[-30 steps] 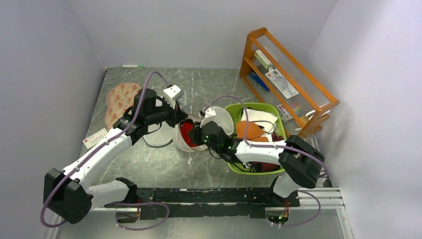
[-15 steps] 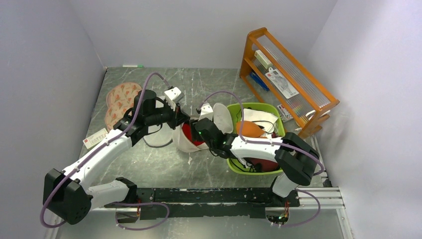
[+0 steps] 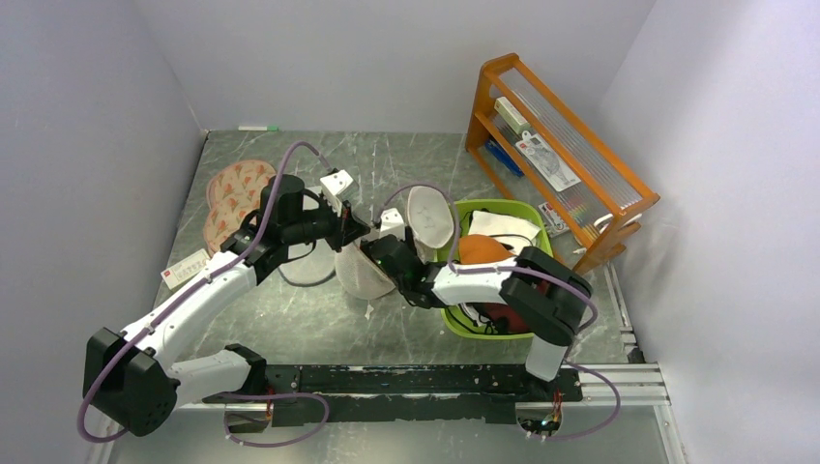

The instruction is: Unzip the laundry bag and remove the bra

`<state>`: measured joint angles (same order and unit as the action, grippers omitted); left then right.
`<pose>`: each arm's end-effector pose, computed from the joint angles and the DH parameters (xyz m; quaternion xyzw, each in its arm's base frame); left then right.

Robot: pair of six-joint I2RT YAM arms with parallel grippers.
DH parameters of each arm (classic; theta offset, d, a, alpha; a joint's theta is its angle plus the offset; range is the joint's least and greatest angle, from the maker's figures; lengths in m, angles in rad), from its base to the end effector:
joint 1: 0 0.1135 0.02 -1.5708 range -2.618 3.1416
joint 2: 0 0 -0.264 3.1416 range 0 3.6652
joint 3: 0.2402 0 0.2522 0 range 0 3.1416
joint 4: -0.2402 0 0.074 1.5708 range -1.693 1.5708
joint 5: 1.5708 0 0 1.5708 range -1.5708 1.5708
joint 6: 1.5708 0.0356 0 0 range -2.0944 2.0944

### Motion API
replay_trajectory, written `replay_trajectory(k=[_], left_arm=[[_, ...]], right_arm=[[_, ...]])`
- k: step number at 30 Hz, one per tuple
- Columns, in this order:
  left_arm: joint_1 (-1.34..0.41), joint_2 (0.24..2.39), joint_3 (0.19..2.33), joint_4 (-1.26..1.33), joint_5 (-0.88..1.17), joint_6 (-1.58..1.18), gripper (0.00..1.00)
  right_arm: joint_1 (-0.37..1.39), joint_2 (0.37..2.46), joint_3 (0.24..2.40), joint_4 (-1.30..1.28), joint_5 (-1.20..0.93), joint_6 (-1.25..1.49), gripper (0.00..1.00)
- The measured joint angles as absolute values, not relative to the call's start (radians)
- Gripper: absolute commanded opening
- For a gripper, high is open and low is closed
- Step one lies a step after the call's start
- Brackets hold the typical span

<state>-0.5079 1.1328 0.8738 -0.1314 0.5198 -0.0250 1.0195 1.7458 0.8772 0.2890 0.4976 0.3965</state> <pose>0.2161 -0.1405 0.3079 0.3309 0.7454 -0.3476 0.4626 0.2020 0.2961 0.1675 -0.1498 0.8475 0.1352 0.4910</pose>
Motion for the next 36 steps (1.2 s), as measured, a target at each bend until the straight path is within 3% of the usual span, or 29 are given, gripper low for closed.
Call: replay_trajectory(k=[4, 12, 14, 29, 36], left_arm=[[-0.508, 1.140, 0.874, -0.133, 0.516, -0.024, 0.07], [-0.515, 1.145, 0.874, -0.139, 0.509, -0.022, 0.07], [-0.515, 1.145, 0.874, -0.139, 0.509, -0.022, 0.07], [-0.518, 1.161, 0.874, -0.157, 0.429, -0.019, 0.07], [-0.518, 1.161, 0.874, -0.162, 0.402, -0.019, 0.07]], right_arm=[[1.007, 1.804, 0.892, 0.324, 0.516, 0.400, 0.69], [0.991, 1.832, 0.905, 0.362, 0.524, 0.371, 0.22], [0.989, 1.816, 0.902, 0.367, 0.514, 0.356, 0.15], [0.988, 1.483, 0.778, 0.396, 0.353, 0.325, 0.02], [0.988, 1.313, 0.741, 0.313, 0.319, 0.345, 0.02]])
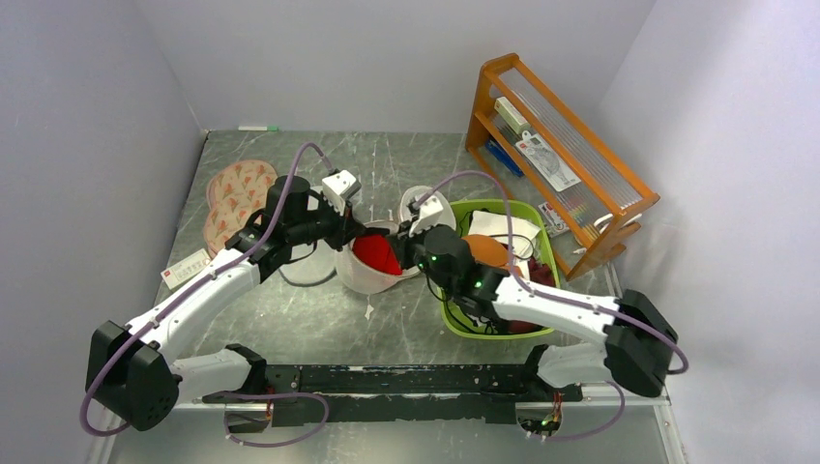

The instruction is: Unzip the laundry bag and remove the bra

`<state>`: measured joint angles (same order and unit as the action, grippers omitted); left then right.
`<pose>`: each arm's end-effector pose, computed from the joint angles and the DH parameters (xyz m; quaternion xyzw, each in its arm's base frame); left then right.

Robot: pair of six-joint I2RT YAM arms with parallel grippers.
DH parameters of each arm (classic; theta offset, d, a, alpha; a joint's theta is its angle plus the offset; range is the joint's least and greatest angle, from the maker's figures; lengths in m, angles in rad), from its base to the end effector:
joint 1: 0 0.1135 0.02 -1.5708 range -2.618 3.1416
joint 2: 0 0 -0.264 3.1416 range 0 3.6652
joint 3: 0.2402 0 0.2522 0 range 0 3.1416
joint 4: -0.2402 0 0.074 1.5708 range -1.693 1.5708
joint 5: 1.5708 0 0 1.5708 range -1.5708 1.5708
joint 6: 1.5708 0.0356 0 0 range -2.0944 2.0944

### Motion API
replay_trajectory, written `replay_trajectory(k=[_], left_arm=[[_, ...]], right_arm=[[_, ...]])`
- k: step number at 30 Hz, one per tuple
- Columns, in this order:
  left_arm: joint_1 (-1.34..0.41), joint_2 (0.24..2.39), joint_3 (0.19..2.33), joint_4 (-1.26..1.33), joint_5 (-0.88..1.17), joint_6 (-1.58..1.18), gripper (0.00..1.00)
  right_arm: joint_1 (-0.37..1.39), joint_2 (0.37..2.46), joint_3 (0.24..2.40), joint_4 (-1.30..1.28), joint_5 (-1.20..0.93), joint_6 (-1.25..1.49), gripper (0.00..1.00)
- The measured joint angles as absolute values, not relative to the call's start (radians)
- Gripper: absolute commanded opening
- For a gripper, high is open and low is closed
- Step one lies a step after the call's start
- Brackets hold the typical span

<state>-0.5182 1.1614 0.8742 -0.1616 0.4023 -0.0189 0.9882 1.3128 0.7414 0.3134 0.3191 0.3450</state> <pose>0.2216 -0.1424 0.2975 0.3080 0.7777 -0.3014 0.4577 0.1718 0.2405 0.2592 -0.1552 0.7727 0.2736 0.5514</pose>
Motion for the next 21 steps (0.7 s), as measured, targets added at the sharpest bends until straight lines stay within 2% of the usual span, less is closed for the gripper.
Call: replay_trajectory(k=[5, 21], left_arm=[[-0.518, 1.163, 0.876, -0.162, 0.401, -0.019, 0.07], [-0.519, 1.163, 0.877, -0.167, 0.403, -0.019, 0.07]], right_arm=[[0.988, 1.165, 0.748, 0.265, 0.327, 0.348, 0.02], [0.987, 0.938, 0.843, 0.089, 0.491, 0.292, 0.02]])
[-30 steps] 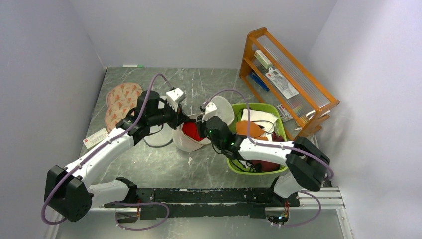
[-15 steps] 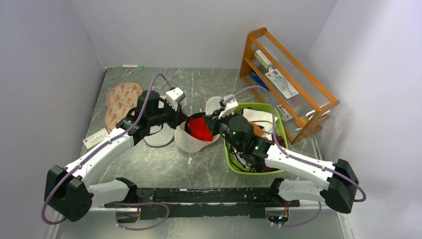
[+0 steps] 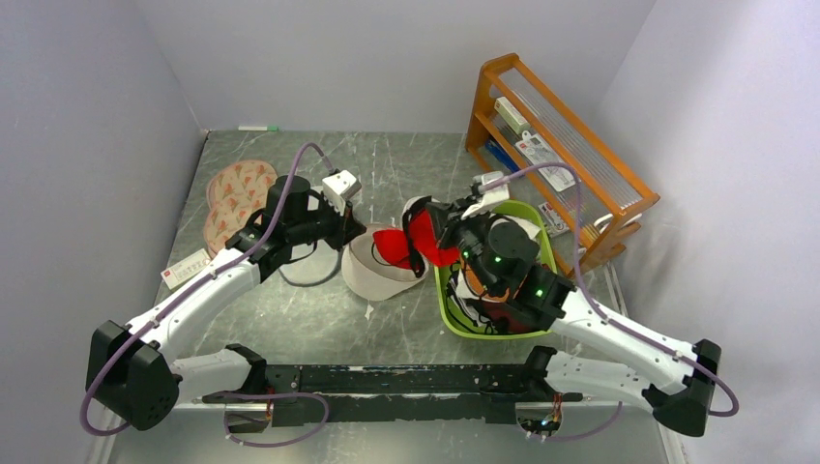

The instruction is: Unzip the laundry bag and remove the bra

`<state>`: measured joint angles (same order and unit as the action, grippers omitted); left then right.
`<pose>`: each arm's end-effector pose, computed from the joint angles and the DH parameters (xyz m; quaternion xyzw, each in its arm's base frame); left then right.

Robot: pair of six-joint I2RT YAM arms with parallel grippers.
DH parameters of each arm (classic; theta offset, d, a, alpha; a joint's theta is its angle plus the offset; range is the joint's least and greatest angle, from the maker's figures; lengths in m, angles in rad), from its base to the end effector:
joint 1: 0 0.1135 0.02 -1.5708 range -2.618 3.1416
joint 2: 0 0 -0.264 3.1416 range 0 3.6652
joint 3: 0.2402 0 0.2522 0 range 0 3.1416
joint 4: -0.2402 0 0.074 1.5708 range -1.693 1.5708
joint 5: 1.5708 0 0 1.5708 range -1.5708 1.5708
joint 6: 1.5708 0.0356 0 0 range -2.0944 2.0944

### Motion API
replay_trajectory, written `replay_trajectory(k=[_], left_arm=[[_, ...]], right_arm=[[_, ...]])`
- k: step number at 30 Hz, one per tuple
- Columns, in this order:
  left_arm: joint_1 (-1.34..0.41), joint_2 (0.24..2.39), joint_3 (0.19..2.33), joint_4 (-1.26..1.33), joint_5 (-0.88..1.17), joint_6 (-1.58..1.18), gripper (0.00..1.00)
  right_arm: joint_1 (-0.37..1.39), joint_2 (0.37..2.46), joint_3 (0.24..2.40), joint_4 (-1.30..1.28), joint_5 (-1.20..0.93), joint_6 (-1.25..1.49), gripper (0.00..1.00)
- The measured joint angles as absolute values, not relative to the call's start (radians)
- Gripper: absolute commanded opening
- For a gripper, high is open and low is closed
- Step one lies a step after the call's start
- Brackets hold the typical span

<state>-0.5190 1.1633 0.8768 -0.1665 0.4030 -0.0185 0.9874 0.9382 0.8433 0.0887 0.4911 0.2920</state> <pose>0.2217 -0.1427 0.2975 0.3085 0.7785 -0.3015 0.4558 0.1346 0.1734 0.3623 -0.0733 0.7052 0.2698 0.6515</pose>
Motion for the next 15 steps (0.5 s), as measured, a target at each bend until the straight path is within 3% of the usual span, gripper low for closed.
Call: replay_trajectory(k=[15], left_arm=[[-0.520, 1.176, 0.892, -0.177, 0.404, -0.015, 0.07]], right_arm=[[0.987, 0.779, 1.008, -0.022, 0.601, 0.182, 0.01]])
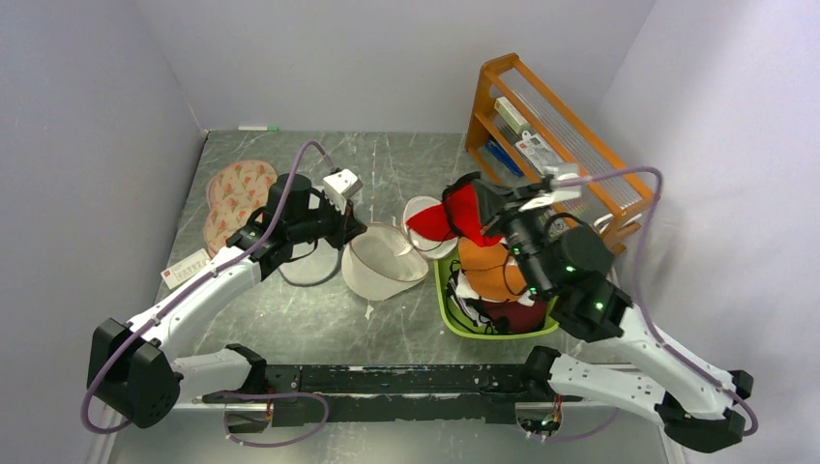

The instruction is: Unzip the laundry bag and remove the bra

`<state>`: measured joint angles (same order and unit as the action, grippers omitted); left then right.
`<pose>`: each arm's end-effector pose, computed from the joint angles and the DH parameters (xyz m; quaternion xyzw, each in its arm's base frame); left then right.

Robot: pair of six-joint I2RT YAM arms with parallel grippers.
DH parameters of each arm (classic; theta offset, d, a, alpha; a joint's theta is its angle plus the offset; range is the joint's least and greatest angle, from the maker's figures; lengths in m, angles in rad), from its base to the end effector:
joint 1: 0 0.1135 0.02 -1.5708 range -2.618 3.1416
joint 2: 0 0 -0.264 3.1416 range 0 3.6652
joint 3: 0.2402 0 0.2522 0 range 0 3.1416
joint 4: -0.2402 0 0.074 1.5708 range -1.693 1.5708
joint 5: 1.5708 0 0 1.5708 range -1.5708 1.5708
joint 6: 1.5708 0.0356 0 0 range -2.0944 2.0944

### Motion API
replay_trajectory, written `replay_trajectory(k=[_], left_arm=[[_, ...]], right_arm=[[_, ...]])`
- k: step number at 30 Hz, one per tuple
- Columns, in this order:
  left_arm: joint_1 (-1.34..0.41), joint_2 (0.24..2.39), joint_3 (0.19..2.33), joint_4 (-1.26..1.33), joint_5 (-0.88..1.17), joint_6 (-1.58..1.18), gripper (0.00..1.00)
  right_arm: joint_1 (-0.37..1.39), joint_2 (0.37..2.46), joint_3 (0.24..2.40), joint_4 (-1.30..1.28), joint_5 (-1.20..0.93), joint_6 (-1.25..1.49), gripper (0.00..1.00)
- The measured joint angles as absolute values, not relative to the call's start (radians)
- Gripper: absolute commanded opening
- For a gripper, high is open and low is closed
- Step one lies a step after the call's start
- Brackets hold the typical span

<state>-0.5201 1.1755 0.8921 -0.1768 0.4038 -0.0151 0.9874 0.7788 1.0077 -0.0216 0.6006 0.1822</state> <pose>0.2238 -0.1443 0.2988 0.3103 0.7797 -0.3009 0.4530 0.1039 0.1210 0.4342 -0.0245 0.6438 0.2540 0.7214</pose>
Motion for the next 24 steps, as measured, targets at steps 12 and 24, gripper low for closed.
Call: replay_trajectory(k=[12, 24], left_arm=[[-0.521, 1.177, 0.896, -0.189, 0.371, -0.015, 0.07], [-0.521, 1.188, 0.904, -0.213, 0.336, -0.015, 0.07]], right_arm=[[0.986, 0.562, 0.915, -0.117, 0.823, 0.201, 0.00], [0.928, 0.847, 0.591, -0.138, 1.071, 0.503, 0.00]])
